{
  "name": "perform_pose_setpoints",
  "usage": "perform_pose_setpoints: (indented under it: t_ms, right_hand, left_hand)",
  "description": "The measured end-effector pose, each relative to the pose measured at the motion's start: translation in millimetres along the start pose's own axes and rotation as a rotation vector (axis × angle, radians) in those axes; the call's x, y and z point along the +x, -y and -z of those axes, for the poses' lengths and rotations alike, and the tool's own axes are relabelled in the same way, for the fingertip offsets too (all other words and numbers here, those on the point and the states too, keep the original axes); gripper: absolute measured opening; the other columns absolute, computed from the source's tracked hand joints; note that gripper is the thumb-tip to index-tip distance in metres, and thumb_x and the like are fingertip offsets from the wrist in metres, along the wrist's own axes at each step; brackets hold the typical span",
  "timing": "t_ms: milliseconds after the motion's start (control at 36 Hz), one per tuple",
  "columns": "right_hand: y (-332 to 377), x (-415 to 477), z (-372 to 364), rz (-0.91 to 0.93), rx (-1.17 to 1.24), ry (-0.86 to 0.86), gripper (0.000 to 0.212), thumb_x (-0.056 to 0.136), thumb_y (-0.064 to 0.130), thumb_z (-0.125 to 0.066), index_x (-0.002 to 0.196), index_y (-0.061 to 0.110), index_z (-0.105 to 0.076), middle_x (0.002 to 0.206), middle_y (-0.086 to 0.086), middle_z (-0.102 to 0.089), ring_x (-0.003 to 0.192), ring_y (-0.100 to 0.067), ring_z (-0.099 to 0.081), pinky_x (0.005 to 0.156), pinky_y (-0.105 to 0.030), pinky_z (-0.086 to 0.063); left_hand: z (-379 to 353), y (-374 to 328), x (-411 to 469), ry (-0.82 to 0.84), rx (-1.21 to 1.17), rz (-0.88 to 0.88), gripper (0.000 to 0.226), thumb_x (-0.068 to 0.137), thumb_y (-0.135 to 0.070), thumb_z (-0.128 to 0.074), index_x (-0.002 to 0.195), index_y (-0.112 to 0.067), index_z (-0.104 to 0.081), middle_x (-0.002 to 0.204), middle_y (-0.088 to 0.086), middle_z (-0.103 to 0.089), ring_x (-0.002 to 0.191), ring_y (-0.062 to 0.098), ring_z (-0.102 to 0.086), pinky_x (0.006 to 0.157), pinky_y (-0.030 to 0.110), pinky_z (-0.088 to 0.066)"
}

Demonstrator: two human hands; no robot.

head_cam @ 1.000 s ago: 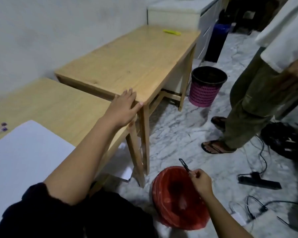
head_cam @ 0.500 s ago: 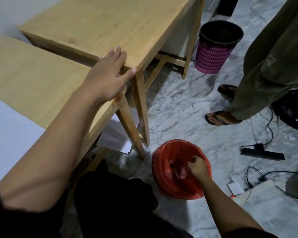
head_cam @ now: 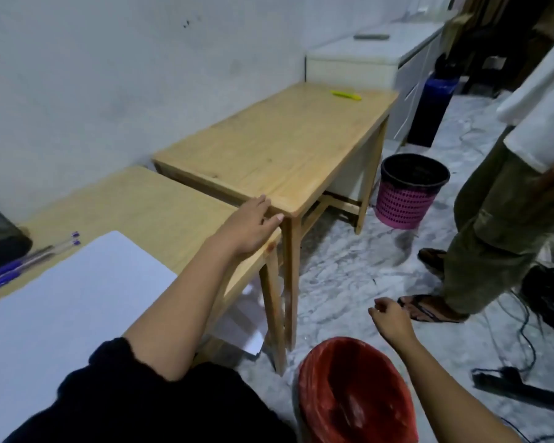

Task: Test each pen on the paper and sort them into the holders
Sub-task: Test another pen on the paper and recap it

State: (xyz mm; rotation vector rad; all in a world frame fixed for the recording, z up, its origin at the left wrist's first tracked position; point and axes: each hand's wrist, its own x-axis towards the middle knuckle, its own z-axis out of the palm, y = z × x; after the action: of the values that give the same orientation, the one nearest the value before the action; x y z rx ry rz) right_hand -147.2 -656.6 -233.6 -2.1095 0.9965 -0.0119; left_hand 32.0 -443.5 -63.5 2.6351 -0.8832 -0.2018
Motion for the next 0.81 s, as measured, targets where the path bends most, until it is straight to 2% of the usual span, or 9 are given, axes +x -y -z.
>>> perform_pose_setpoints:
  t_ms: [56,111,194,250,333,417,556,694,806]
  right_hand:
    - [20,-4,10,0.062,0.017,-0.041,0.038,0.091,0.013,-0.054,0.126,-0.004,-0.052,0.127,-0.022,-0.058,0.117,-0.035,-0.053,0.096,-0.036,-0.041]
    - [43,-11,18,0.138,0.032,-0.086,0.036,0.092,0.013,-0.054,0.124,-0.004,-0.054,0.122,-0.024,-0.060,0.110,-0.037,-0.056,0.090,-0.037,-0.043]
    - [82,-23,26,0.230,0.064,-0.106,0.030,0.092,0.015,-0.054,0.119,0.000,-0.056,0.107,-0.027,-0.064,0.089,-0.039,-0.059,0.070,-0.037,-0.044]
    - [109,-35,27,0.292,0.084,-0.122,0.024,0.091,0.015,-0.053,0.110,0.000,-0.058,0.097,-0.025,-0.064,0.079,-0.036,-0.057,0.066,-0.035,-0.043]
    - [152,-58,24,0.424,0.148,-0.119,0.019,0.090,0.015,-0.054,0.104,0.003,-0.061,0.090,-0.012,-0.061,0.078,-0.027,-0.056,0.066,-0.032,-0.041]
    - [192,-82,14,0.556,0.197,-0.042,0.015,0.089,0.014,-0.056,0.101,0.006,-0.061,0.097,-0.009,-0.061,0.089,-0.022,-0.056,0.074,-0.032,-0.043]
    - [260,-119,-24,0.731,0.235,0.009,0.012,0.088,0.010,-0.058,0.100,0.011,-0.062,0.094,-0.003,-0.061,0.088,-0.016,-0.056,0.076,-0.026,-0.042]
    - [320,-146,-77,0.905,0.277,0.174,0.010,0.084,0.006,-0.057,0.089,0.012,-0.063,0.085,-0.001,-0.064,0.080,-0.014,-0.059,0.065,-0.013,-0.041]
    - [364,-166,-128,1.005,0.218,0.310,0.015,0.082,0.002,-0.055,0.091,0.007,-0.066,0.082,-0.002,-0.063,0.076,-0.014,-0.057,0.061,-0.010,-0.039]
  left_hand:
    - [12,3,-16,0.006,-0.091,0.004,0.051,0.095,-0.046,-0.039,0.138,-0.020,-0.040,0.146,0.003,-0.039,0.135,0.024,-0.036,0.112,0.040,-0.031]
    - [25,7,-35,-0.012,-0.166,0.027,0.044,0.094,-0.042,-0.045,0.132,-0.022,-0.047,0.138,0.003,-0.049,0.126,0.023,-0.046,0.104,0.040,-0.040]
    - [43,18,-62,-0.064,-0.191,0.051,0.048,0.095,-0.041,-0.044,0.136,-0.016,-0.043,0.144,0.007,-0.043,0.132,0.025,-0.040,0.107,0.039,-0.035]
    - [57,28,-79,-0.123,-0.158,0.076,0.052,0.096,-0.041,-0.042,0.140,-0.013,-0.038,0.148,0.009,-0.038,0.135,0.025,-0.036,0.108,0.036,-0.030]
    - [78,50,-104,-0.206,-0.131,0.150,0.055,0.096,-0.040,-0.041,0.140,-0.007,-0.036,0.148,0.011,-0.037,0.136,0.025,-0.034,0.107,0.033,-0.028]
    - [97,80,-129,-0.283,-0.146,0.241,0.056,0.096,-0.041,-0.042,0.139,-0.006,-0.038,0.146,0.011,-0.038,0.135,0.025,-0.035,0.108,0.034,-0.028]
    - [117,130,-175,-0.405,-0.153,0.367,0.052,0.096,-0.037,-0.044,0.136,-0.003,-0.040,0.141,0.013,-0.042,0.130,0.027,-0.040,0.106,0.033,-0.030]
    - [120,185,-220,-0.447,-0.119,0.519,0.039,0.095,-0.033,-0.046,0.115,-0.001,-0.054,0.127,0.019,-0.052,0.109,0.031,-0.050,0.089,0.036,-0.037]
    - [112,225,-256,-0.501,-0.091,0.648,0.047,0.096,-0.033,-0.044,0.133,-0.003,-0.044,0.137,0.014,-0.045,0.126,0.028,-0.041,0.101,0.035,-0.034]
